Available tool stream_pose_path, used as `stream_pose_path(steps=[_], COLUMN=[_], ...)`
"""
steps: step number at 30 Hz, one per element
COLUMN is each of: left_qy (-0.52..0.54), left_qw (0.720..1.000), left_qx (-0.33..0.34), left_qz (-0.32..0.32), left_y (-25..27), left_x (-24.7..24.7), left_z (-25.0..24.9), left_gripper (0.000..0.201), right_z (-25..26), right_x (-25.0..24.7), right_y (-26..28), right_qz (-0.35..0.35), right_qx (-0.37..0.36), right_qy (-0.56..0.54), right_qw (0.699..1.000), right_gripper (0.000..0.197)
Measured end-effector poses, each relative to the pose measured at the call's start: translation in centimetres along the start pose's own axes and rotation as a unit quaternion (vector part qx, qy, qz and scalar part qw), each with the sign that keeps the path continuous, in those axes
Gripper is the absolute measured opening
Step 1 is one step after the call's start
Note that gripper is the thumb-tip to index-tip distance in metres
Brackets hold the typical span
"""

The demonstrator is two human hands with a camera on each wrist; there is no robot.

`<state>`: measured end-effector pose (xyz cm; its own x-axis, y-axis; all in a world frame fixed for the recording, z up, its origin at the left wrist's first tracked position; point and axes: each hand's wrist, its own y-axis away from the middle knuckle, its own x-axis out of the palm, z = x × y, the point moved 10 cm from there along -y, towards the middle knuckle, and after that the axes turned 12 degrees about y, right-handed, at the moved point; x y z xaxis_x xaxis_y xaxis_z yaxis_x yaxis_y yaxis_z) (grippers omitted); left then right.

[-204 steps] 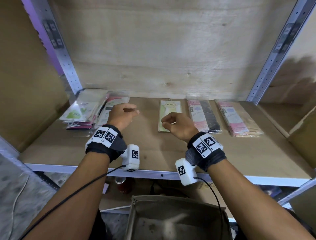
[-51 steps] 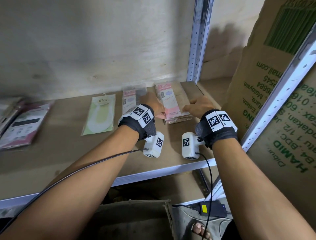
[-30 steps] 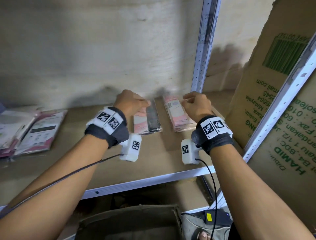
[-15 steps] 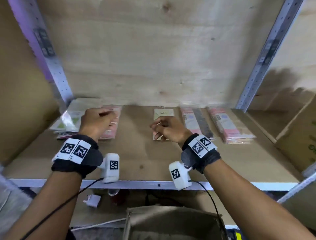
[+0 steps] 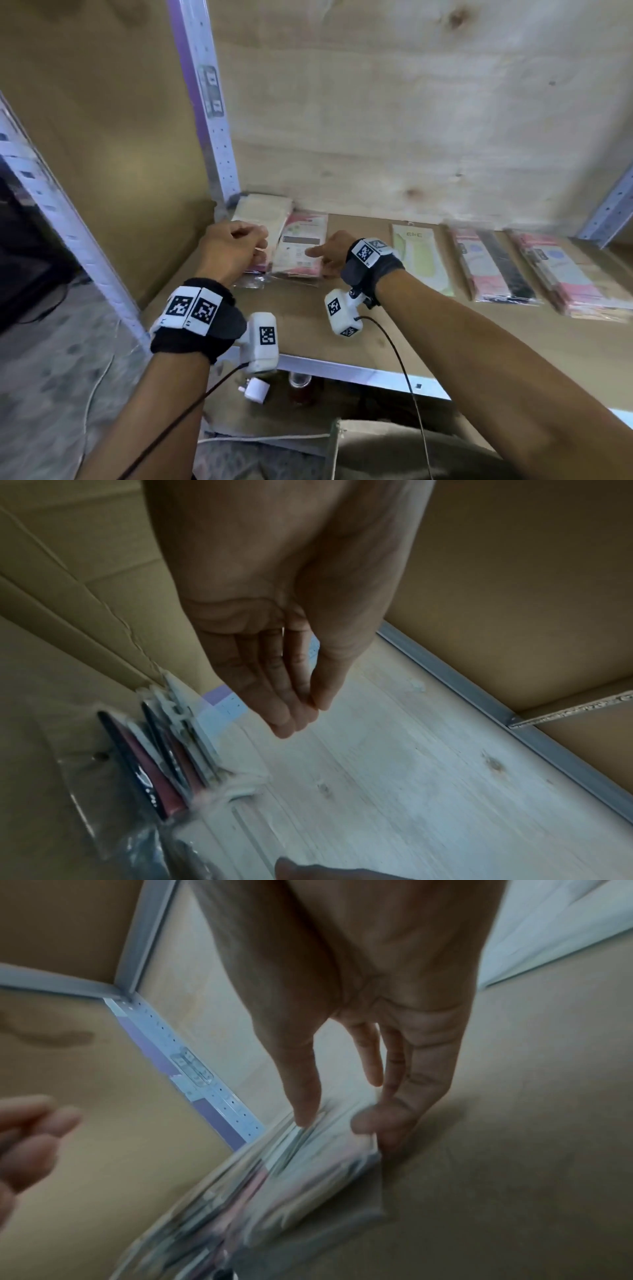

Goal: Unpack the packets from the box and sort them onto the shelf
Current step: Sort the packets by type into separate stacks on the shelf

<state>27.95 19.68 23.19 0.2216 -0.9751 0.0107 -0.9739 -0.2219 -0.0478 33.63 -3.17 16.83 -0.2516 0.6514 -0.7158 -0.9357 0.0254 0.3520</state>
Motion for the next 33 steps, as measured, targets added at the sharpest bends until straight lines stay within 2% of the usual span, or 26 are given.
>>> stream_pose_path(steps=[3, 5, 7, 9, 12, 14, 16, 19, 22, 25, 27, 30, 32, 33], left_qy=[-0.005, -0.003, -0.003, 0.003, 0.02, 0.041, 0.064, 0.125, 0.194, 0.282, 0.332, 0.384, 0.384, 0.376], left_qw=[1.0, 1.0, 1.0, 1.0, 1.0, 0.998, 0.994, 0.978, 0.954, 0.909, 0.87, 0.835, 0.839, 0.848], left_qx=[0.001, 0.001, -0.005, -0.01, -0.009, -0.028, -0.071, -0.138, -0.174, -0.208, -0.231, -0.24, -0.221, -0.208], left_qz=[-0.005, -0.01, -0.007, 0.003, 0.014, 0.025, 0.047, 0.095, 0.151, 0.225, 0.282, 0.312, 0.316, 0.31], left_y=[0.0, -0.1, 0.0, 0.3, 0.8, 1.0, 1.3, 2.3, 3.8, 5.2, 6.4, 7.4, 7.7, 7.6], left_x=[-1.1, -1.6, -1.5, -0.9, 0.5, 1.6, 3.1, 6.3, 9.7, 13.1, 15.4, 17.9, 19.2, 19.6], left_z=[0.0, -0.1, 0.0, 0.0, -0.1, 0.2, 1.1, 2.2, 2.2, 1.7, 1.2, 0.7, 0.5, 0.6], left_gripper=[0.011, 0.01, 0.009, 0.007, 0.006, 0.007, 0.019, 0.038, 0.044, 0.069, 0.077, 0.071, 0.058, 0.042], right_z=[-0.4, -0.9, -1.4, -1.7, -2.4, -3.0, -3.6, -4.6, -4.8, -4.7, -4.9, -4.5, -4.7, -5.2], right_x=[0.0, 0.0, 0.0, -0.1, -0.5, -1.5, -2.7, -4.9, -7.9, -10.8, -12.3, -13.6, -13.4, -13.2], right_y=[-1.3, -1.5, -1.1, -0.3, 1.7, 3.5, 5.5, 8.5, 11.2, 13.8, 15.4, 17.9, 18.7, 18.8], right_qz=[-0.023, -0.019, -0.005, 0.014, 0.031, 0.019, 0.009, -0.013, -0.053, -0.108, -0.158, -0.227, -0.221, -0.21], right_qx=[0.012, 0.024, 0.033, 0.029, 0.018, 0.003, -0.026, -0.075, -0.14, -0.199, -0.224, -0.276, -0.293, -0.293], right_qy=[0.088, 0.09, 0.069, -0.007, -0.161, -0.213, -0.228, -0.2, -0.162, -0.098, -0.026, 0.11, 0.156, 0.162], right_qw=[0.996, 0.996, 0.997, 0.999, 0.986, 0.977, 0.973, 0.977, 0.975, 0.969, 0.961, 0.928, 0.917, 0.919], right_gripper=[0.072, 0.071, 0.061, 0.044, 0.026, 0.014, 0.015, 0.028, 0.023, 0.019, 0.021, 0.029, 0.035, 0.039])
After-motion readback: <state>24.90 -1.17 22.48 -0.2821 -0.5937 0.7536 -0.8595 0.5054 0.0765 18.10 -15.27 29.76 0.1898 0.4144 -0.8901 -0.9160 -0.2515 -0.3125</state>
